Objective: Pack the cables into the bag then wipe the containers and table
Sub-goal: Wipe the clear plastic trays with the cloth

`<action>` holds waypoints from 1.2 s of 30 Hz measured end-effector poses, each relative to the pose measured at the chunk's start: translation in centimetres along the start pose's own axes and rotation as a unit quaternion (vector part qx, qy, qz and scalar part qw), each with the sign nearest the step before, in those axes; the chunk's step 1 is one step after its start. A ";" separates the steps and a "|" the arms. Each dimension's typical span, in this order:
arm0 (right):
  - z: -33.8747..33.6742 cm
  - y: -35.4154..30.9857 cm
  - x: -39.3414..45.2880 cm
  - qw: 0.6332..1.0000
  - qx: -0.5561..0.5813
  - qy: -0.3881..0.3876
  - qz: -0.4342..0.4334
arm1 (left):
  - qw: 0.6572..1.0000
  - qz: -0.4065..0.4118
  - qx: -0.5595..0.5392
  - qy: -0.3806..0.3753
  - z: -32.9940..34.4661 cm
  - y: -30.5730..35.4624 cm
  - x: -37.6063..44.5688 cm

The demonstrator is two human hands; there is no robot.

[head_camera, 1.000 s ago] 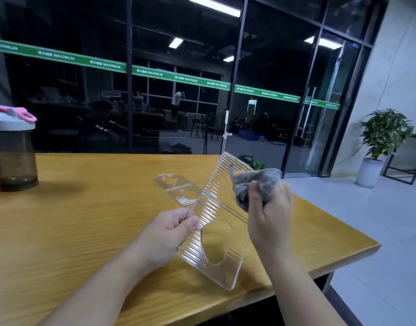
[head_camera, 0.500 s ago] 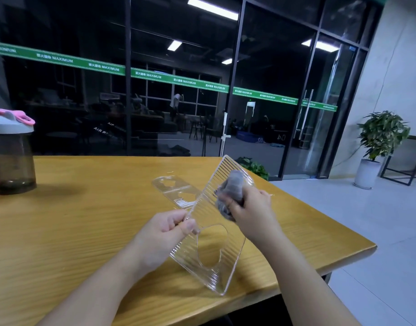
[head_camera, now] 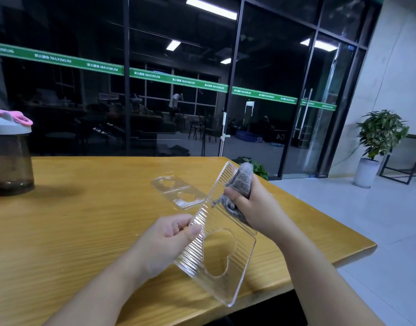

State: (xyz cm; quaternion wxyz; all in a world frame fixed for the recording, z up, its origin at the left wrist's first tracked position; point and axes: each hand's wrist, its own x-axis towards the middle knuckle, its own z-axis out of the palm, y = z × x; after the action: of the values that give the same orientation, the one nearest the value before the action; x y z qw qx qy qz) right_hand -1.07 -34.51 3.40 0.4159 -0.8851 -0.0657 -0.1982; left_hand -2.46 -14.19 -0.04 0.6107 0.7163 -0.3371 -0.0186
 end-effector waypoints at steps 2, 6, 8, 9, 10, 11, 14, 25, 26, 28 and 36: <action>0.0 0.2 0.2 1.000 0.012 0.024 -0.010 | 1.000 0.005 0.004 0.008 0.2 -0.1 0.1; -1.1 -1.3 0.3 0.943 0.250 0.208 -0.065 | 0.999 -0.016 0.026 0.035 -0.4 -0.7 0.2; -2.2 -1.5 0.6 0.898 0.303 0.317 -0.046 | 0.998 -0.017 0.029 0.047 -0.5 -0.8 0.2; -2.6 -1.4 0.7 0.880 0.326 0.344 -0.030 | 0.998 -0.016 0.023 0.055 -0.6 -0.8 0.2; -2.8 -1.1 0.9 0.867 0.351 0.354 -0.012 | 0.998 -0.012 0.015 0.057 -0.6 -0.8 0.1; -3.0 -0.9 0.9 0.858 0.368 0.358 0.010 | 0.998 -0.007 0.011 0.056 -0.7 -0.8 0.2; -3.4 -0.2 1.2 0.853 0.356 0.376 0.065 | 0.999 -0.010 0.012 0.048 -0.6 -0.9 0.1; -4.0 0.8 0.4 0.955 0.258 0.083 0.118 | 1.000 -0.008 -0.001 0.029 -0.8 -1.1 0.2; -4.1 0.6 0.3 0.970 0.215 0.053 0.103 | 1.000 -0.010 0.001 0.027 -0.8 -1.1 0.2; -4.3 0.2 0.0 0.992 0.105 0.025 0.063 | 1.000 -0.014 0.005 0.021 -0.9 -1.2 0.1; -4.4 3.5 -0.7 0.932 0.250 0.217 0.146 | 0.999 -0.025 0.027 0.002 0.1 -1.9 0.5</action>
State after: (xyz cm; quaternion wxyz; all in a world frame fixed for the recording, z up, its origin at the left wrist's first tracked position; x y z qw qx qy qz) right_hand -2.03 -40.06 3.18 0.6520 -0.6879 0.1084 -0.3000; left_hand -1.23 -14.52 -1.59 0.5908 0.7408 -0.3188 -0.0233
